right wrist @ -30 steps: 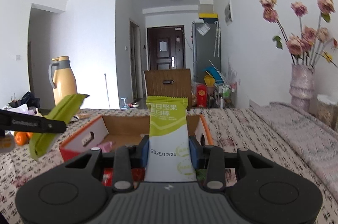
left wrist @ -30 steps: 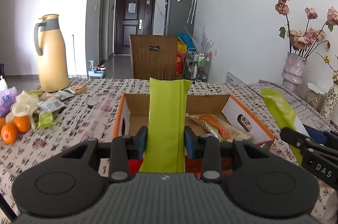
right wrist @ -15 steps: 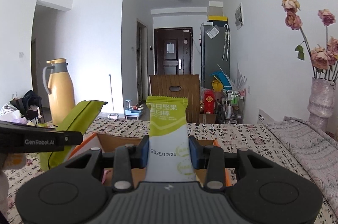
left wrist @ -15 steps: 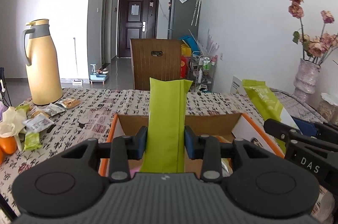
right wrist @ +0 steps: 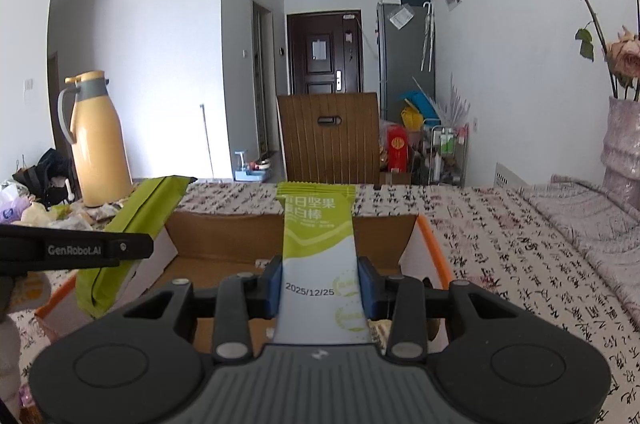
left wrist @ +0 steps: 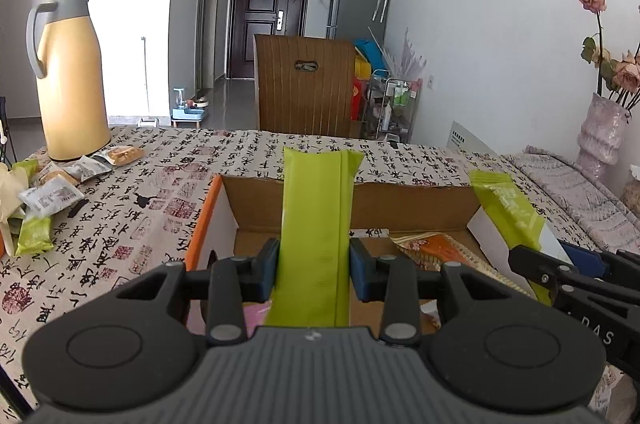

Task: Organize snacks
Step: 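Carry the lime-green wrapper and green-and-white packet over the cardboard box, then open both grippers to drop the two packets into the box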

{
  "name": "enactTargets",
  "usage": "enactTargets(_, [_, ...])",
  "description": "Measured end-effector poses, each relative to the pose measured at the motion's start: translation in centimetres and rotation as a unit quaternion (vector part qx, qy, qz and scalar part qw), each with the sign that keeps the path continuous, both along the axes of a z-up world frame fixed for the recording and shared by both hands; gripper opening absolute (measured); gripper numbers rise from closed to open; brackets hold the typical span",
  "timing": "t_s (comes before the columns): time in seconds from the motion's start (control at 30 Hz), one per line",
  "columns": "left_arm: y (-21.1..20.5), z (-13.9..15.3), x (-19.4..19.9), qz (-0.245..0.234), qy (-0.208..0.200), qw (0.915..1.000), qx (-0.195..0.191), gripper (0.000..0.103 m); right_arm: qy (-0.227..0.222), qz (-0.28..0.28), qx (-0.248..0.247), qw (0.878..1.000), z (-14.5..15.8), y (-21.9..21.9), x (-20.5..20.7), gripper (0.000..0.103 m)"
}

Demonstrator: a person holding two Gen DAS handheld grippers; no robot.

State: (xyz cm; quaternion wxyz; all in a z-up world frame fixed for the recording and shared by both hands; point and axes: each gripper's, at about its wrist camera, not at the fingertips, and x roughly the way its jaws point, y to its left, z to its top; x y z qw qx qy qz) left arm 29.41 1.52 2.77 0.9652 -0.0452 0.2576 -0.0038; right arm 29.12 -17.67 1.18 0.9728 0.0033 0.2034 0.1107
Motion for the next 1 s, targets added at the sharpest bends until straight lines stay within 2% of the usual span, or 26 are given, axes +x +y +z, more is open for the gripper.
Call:
enactTargets(0.13, [0.2, 0.0, -0.2, 0.007, -0.006, 1.0000, -0.004, 0.041, 0.009, -0.005, 0.004, 1.000, -0.4, -0.1, 0.1, 0.039])
enactTargets(0.17, [0.2, 0.1, -0.3, 0.010, -0.008, 0.9999, -0.005, 0.050, 0.011, -0.007, 0.006, 1.000, -0.5, -0.2, 0.1, 0.039])
enactTargets(0.2, [0.3, 0.1, -0.4, 0.012, -0.011, 0.9998, -0.007, 0.055, 0.011, -0.007, 0.009, 1.000, -0.4, -0.3, 0.1, 0.039])
enactTargets(0.23, [0.3, 0.2, -0.6, 0.015, -0.015, 0.9998, -0.007, 0.069, 0.009, -0.009, 0.012, 1.000, -0.4, -0.5, 0.0, 0.039])
enactTargets(0.27, [0.3, 0.3, -0.8, 0.019, -0.019, 0.9996, -0.006, 0.085, 0.009, -0.011, 0.014, 1.000, -0.4, -0.6, -0.1, 0.044])
enactTargets(0.3, [0.2, 0.4, -0.9, 0.024, -0.024, 0.9994, -0.004, 0.091, 0.008, -0.013, 0.017, 1.000, -0.3, -0.8, -0.1, 0.055])
enactTargets(0.33, [0.1, 0.6, -1.2, 0.029, -0.031, 0.9991, -0.001, 0.098, 0.005, -0.016, 0.019, 1.000, -0.3, -0.9, -0.3, 0.062])
enactTargets(0.37, [0.1, 0.7, -1.4, 0.031, -0.035, 0.9989, -0.001, 0.103, 0.003, -0.018, 0.020, 1.000, -0.2, -1.0, -0.3, 0.075])
enactTargets(0.4, [0.1, 0.8, -1.5, 0.033, -0.038, 0.9987, -0.003, 0.103, 0.000, -0.021, 0.023, 1.000, -0.1, -1.2, -0.4, 0.086])
enactTargets(0.5, [0.3, 1.0, -1.5, 0.037, -0.038, 0.9985, -0.012, 0.103, -0.009, -0.025, 0.033, 0.999, 0.1, -1.5, -0.8, 0.101])
enactTargets(0.53, [0.3, 1.0, -1.6, 0.038, -0.039, 0.9985, -0.012, 0.103, -0.011, -0.027, 0.035, 0.999, 0.1, -1.6, -0.9, 0.103])
enactTargets(1.0, [0.3, 1.1, -1.9, 0.038, -0.043, 0.9982, -0.014, 0.103, -0.013, -0.025, 0.034, 0.999, 0.4, -1.4, -1.0, 0.103])
